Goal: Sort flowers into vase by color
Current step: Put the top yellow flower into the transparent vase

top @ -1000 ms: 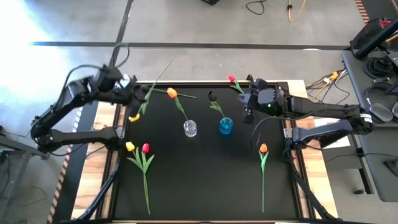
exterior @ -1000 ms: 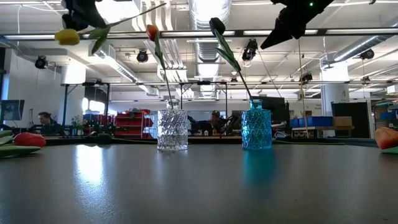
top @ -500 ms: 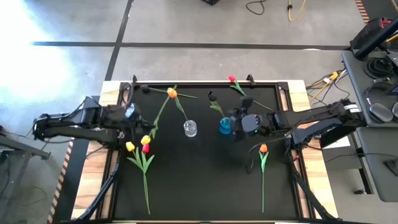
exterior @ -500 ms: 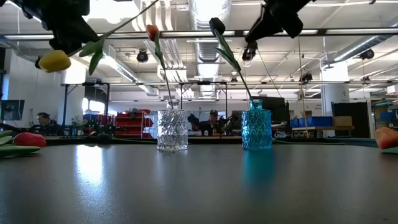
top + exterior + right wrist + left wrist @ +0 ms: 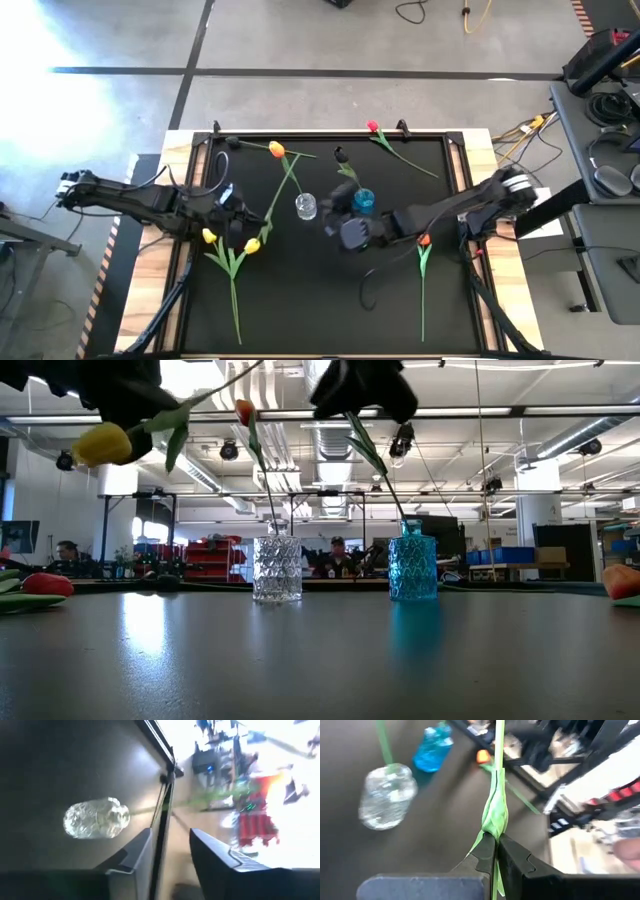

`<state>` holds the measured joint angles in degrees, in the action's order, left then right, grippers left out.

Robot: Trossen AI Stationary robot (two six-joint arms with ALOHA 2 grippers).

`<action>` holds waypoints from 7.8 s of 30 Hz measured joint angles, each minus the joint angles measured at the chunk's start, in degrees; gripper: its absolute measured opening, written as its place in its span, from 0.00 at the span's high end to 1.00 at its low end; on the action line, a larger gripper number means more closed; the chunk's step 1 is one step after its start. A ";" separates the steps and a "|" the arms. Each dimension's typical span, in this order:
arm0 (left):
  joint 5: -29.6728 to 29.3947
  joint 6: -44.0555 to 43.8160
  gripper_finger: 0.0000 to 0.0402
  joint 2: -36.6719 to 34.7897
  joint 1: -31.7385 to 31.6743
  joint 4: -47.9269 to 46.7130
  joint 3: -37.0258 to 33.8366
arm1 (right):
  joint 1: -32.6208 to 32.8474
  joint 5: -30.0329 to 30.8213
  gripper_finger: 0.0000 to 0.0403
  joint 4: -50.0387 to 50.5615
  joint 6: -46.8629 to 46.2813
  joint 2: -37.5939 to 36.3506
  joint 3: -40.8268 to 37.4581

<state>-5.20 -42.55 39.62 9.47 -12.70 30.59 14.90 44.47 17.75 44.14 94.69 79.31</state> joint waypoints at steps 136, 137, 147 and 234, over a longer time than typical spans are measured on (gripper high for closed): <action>-14.86 50.91 0.81 -18.94 1.29 47.68 -27.41 | -13.55 -17.54 0.98 -76.15 -31.01 14.05 -14.49; -14.85 50.91 0.81 -18.83 1.29 47.72 -27.41 | -13.55 -17.29 0.98 -76.73 -30.70 14.31 -14.87; -14.85 50.97 0.81 -18.50 1.29 47.66 -27.41 | -13.55 -17.25 0.98 -82.72 -32.15 16.77 -17.21; -15.40 51.71 0.81 -16.81 1.29 47.09 -27.41 | -10.71 -19.08 0.22 10.76 -42.41 4.40 10.59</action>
<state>-20.60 9.17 22.81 10.76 34.39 3.18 4.19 25.39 28.51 1.73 99.10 89.90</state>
